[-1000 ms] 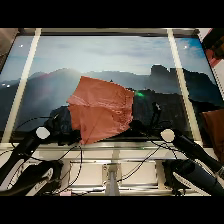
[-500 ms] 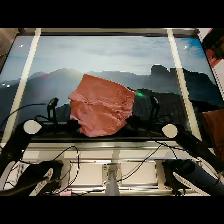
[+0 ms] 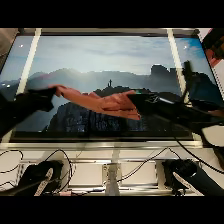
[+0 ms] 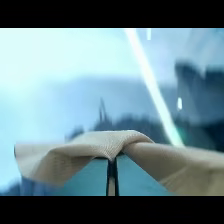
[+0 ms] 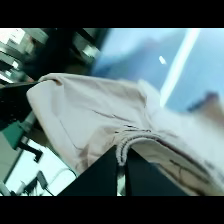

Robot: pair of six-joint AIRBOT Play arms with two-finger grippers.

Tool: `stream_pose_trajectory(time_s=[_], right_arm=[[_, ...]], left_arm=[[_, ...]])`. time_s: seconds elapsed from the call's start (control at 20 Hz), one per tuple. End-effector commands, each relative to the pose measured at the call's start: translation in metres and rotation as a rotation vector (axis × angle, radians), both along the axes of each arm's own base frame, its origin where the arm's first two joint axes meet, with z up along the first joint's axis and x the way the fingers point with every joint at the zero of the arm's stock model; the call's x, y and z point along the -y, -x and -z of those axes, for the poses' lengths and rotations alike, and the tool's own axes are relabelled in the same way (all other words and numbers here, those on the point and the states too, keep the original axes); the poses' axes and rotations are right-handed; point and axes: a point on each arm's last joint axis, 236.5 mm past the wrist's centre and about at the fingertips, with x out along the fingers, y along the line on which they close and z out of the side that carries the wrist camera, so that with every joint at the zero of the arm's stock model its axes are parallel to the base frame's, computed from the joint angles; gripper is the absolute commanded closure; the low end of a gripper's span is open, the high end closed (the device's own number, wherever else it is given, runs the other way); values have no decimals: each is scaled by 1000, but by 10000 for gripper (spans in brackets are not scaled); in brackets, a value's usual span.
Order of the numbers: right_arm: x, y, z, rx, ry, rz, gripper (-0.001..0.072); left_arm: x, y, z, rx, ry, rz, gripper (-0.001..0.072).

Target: Fold the clothes and pants, and hang the long-sleeved shirts on hangers.

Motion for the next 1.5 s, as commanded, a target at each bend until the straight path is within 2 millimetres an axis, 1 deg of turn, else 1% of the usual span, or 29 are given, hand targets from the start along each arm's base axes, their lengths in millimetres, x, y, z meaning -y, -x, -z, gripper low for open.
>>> stream_pose_trajectory(time_s=[0.0,0.05,0.1,0.15,0.2,0.25,0.3,0.35,0.45,0.55,0.65,0.75,0.8,0.85,0.9,0.95,1.0,1.1,1.15,1.25,1.3,1.35,1.45], right_arm=[[8,34,-75,109,-114,-46,686],[5,45,-82,95,-136,-80,686],[0,56,-83,57,-157,-122,686],[-6,66,-80,13,-170,-166,686],[-11,74,-74,-24,-162,-204,686],[-12,76,-67,-40,-140,-219,686],[-13,72,-63,-50,-128,-210,686],[-13,66,-57,-72,-121,-192,686],[-16,47,-33,-139,-76,-149,686],[-19,15,4,-214,-47,-73,686],[-16,-35,39,-208,-46,61,686],[-15,-80,65,-199,-61,174,686],[-14,-101,76,-193,-67,224,686],[-13,-120,85,-182,-74,272,686],[-11,-138,96,-172,-79,319,686],[-6,-152,108,-177,-77,358,686],[1,-165,125,-200,-66,394,686],[24,-184,158,-265,-24,451,686],[39,-189,173,-306,-1,473,686],[68,-190,198,-396,55,491,686],[80,-186,210,-442,91,483,686],[91,-178,223,-494,138,461,686],[103,-152,251,-619,237,398,686]], left_arm=[[-19,38,-95,318,49,-60,691],[-20,51,-102,347,52,-57,691],[-20,63,-106,362,50,-50,692],[-19,73,-105,362,44,-40,693],[-17,81,-99,336,42,-25,694],[-15,84,-87,276,60,-18,694],[-15,82,-73,192,99,-26,694],[-13,77,-55,87,144,-37,694],[-9,61,-12,-102,121,-43,694],[-10,28,27,-218,51,-61,693],[-9,-25,65,-284,-4,-73,692],[-2,-82,98,-319,39,-105,692],[4,-107,113,-329,92,-122,692],[11,-128,128,-347,158,-141,691],[17,-145,145,-371,216,-160,691],[22,-157,160,-391,244,-176,692],[25,-163,172,-401,240,-182,691],[31,-167,189,-430,229,-181,692],[33,-164,194,-450,220,-172,692],[40,-151,207,-523,199,-140,690],[45,-139,217,-578,164,-101,691],[51,-121,230,-646,111,-43,691],[61,-88,254,-780,29,57,691]])
